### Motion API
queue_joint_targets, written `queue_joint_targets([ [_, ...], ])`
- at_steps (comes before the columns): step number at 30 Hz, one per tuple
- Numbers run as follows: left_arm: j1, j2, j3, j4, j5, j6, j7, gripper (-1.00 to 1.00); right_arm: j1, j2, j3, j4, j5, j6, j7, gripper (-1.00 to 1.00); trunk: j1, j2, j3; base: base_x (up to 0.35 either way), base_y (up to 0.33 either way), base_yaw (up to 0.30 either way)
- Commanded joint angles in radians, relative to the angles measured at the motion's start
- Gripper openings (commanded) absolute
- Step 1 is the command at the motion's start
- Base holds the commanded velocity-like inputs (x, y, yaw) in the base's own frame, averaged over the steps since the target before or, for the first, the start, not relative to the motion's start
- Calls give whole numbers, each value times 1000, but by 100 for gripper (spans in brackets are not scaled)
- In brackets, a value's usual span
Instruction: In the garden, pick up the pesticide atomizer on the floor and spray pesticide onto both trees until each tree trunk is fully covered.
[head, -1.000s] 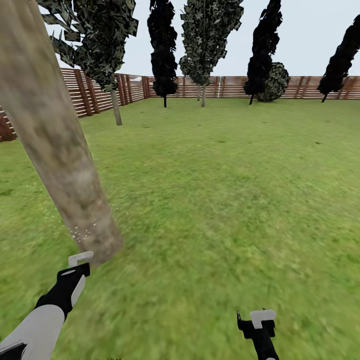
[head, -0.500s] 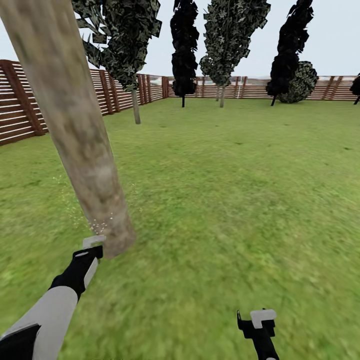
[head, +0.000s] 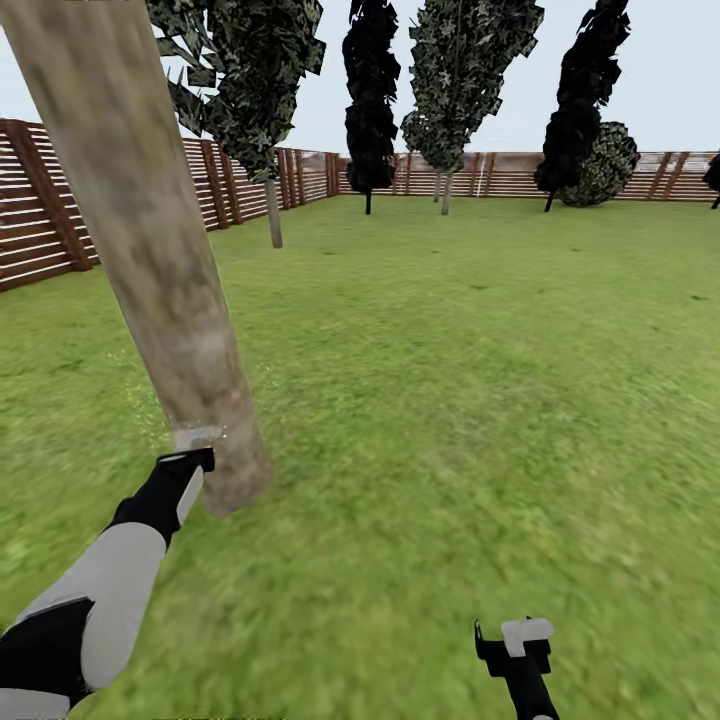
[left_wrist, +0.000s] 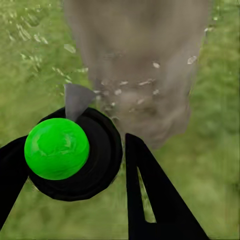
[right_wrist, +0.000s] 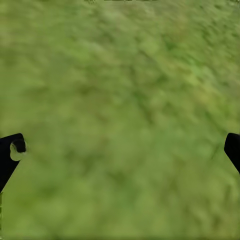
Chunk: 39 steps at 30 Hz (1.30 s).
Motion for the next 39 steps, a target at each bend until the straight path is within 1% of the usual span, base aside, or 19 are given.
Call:
queue_joint_targets([
  [1, -5, -24, 0, -16, -19, 7, -1, -100, 0, 0, 5, 1, 9, 1, -10, 100, 0, 0, -1, 0, 0, 234],
  [2, -6, -31, -5, -27, -19, 10, -1, -100, 0, 0, 5, 1, 9, 1, -10, 100, 0, 0, -1, 0, 0, 255],
  [4, -6, -26, -10, -48, -20, 43, 0, -100, 0, 0, 5, 1, 9, 1, -10, 100, 0, 0, -1, 0, 0, 269],
  [5, 1, -15, -10, -96, -19, 65, -1, -100, 0, 0, 5, 1, 9, 1, -10, 100, 0, 0, -1, 0, 0, 150],
  [6, 5, -6, -11, -137, -21, 70, -1, -100, 0, 0, 5, 1, 9, 1, -10, 100, 0, 0, -1, 0, 0, 61],
  [7, 4, -2, -10, -156, -23, 76, -1, -100, 0, 0, 5, 1, 9, 1, -10, 100, 0, 0, -1, 0, 0, 31],
  [8, 0, 2, -8, -166, -24, 94, -1, -100, 0, 0, 5, 1, 9, 1, -10, 100, 0, 0, -1, 0, 0, 16],
  [9, -4, 8, -8, -174, -23, 127, -1, -100, 0, 0, 5, 1, 9, 1, -10, 100, 0, 0, -1, 0, 0, 8],
  [10, -4, 24, -12, -193, -18, 186, -2, -100, 0, 0, 5, 1, 9, 2, -10, 100, 0, 0, -1, 0, 0, 1],
  [11, 1, 25, -14, -209, -18, 193, -3, -100, 0, 0, 5, 1, 9, 2, -10, 100, 0, 0, -1, 0, 0, 0],
  [14, 12, 24, -21, -247, -19, 200, -4, -100, 0, 0, 5, 1, 9, 2, -10, 100, 0, 0, -1, 0, 0, 0],
  [23, 12, 16, -23, -248, -20, 200, -4, -100, 0, 0, 5, 1, 9, 1, -10, 100, 0, 0, -1, 117, -247, 0],
  [32, 12, 16, -22, -248, -20, 200, -4, -100, 0, 0, 5, 1, 9, 1, -10, 100, 0, 0, -1, 9, -271, 3],
  [39, 12, 15, -20, -248, -20, 202, -3, -100, 0, 0, 5, 1, 9, 1, -10, 100, 0, 0, -1, 0, -272, 228],
])
